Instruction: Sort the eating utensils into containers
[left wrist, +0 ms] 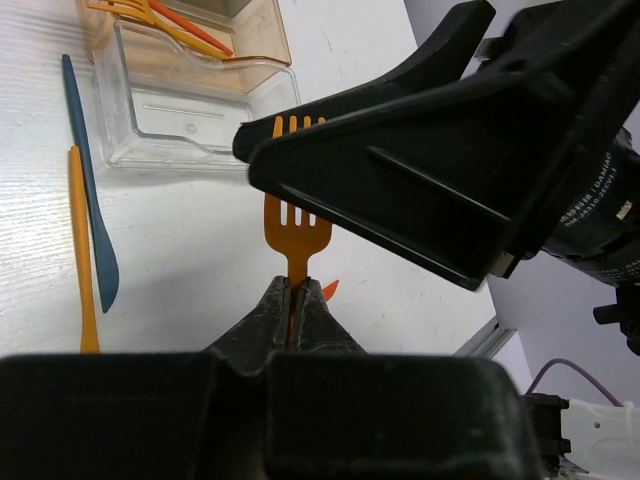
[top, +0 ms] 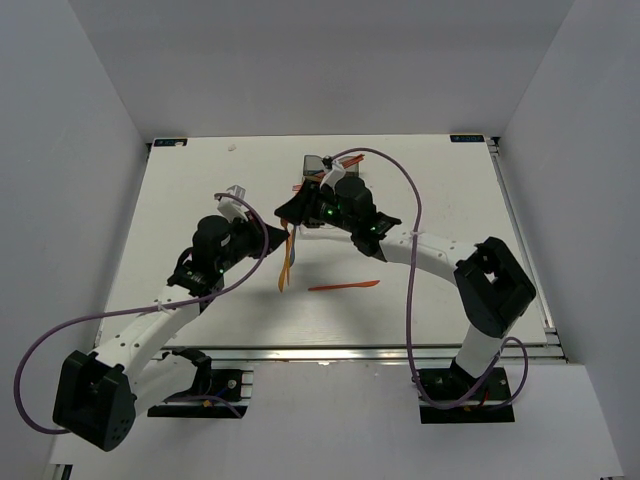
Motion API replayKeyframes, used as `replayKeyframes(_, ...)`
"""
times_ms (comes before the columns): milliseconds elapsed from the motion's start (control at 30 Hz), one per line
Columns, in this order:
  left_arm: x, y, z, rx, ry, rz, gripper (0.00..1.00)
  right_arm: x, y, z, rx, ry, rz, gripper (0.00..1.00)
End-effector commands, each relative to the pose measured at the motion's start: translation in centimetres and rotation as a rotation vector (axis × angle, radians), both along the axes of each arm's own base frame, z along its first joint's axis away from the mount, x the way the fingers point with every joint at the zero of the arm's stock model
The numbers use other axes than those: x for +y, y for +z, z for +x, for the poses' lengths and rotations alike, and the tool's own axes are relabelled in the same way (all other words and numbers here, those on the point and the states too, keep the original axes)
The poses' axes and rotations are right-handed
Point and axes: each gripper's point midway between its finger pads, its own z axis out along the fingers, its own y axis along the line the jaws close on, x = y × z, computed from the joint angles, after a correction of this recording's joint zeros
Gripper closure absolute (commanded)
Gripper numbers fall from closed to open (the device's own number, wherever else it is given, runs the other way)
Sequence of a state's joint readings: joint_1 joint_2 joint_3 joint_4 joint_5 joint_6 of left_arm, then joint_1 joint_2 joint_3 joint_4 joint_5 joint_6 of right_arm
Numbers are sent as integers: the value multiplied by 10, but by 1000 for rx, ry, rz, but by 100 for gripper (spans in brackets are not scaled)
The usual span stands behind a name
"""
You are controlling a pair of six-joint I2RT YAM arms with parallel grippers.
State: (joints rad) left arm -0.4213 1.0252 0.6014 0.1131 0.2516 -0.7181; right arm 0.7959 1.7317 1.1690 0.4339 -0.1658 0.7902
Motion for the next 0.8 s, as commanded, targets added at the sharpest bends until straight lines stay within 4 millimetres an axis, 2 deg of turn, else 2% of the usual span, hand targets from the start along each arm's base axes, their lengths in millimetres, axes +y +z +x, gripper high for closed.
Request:
replayKeyframes(0,-3,18,1,-63,-17,-2,100,11,22,-1,-11,22,51,53)
replayKeyframes(33,-2,18,2,-65,-12,3,100,12,21,-4,-5,32,51,62)
replayKeyframes(200,-1,19,9,-73,3,21,100,10,19,-8,3,38,55,82)
replayKeyframes(233,-1,22,11,-77,9,22,100,10,18,-9,1,45,52,96)
replayKeyframes(267,-1,22,12,-79,10,30,95,10,19,-8,-3,44,50,100)
replayKeyframes(300,0,21,13,-77,12,35,87,9,17,-8,1,45,40,100)
replayKeyframes(367,0,26,15,-88,18,40,64,9,22,-6,-19,62,38,100)
replayKeyframes(400,1,25,16,-81,26,44,36,5,20,1,-23,60,33,100)
replayKeyframes(467,5,32,17,-89,44,50,21,1,28,10,-57,94,40,100)
replayKeyframes(500,6,30,14,-72,43,65,14,-9,23,28,-58,84,32,100)
replayKeyframes(533,8,37,12,-84,46,67,10,-10,25,31,-87,149,24,100)
replayKeyframes(567,12,39,11,-84,54,92,7,-9,52,43,-158,179,41,100)
replayKeyframes(600,17,34,5,-54,55,118,5,-14,40,65,-158,190,5,100)
replayKeyframes(633,21,36,2,-66,55,149,5,-15,30,63,-195,295,-66,100)
replayKeyframes(667,29,39,-4,-61,66,180,4,-8,48,87,-286,330,-76,100)
replayKeyframes(700,32,40,-9,-64,66,201,3,-5,50,93,-335,373,-111,100)
replayKeyframes(733,35,42,-12,-71,61,222,2,-4,48,98,-369,426,-141,100)
replayKeyframes(767,40,46,-17,-102,47,258,2,-9,34,103,-393,475,-221,100)
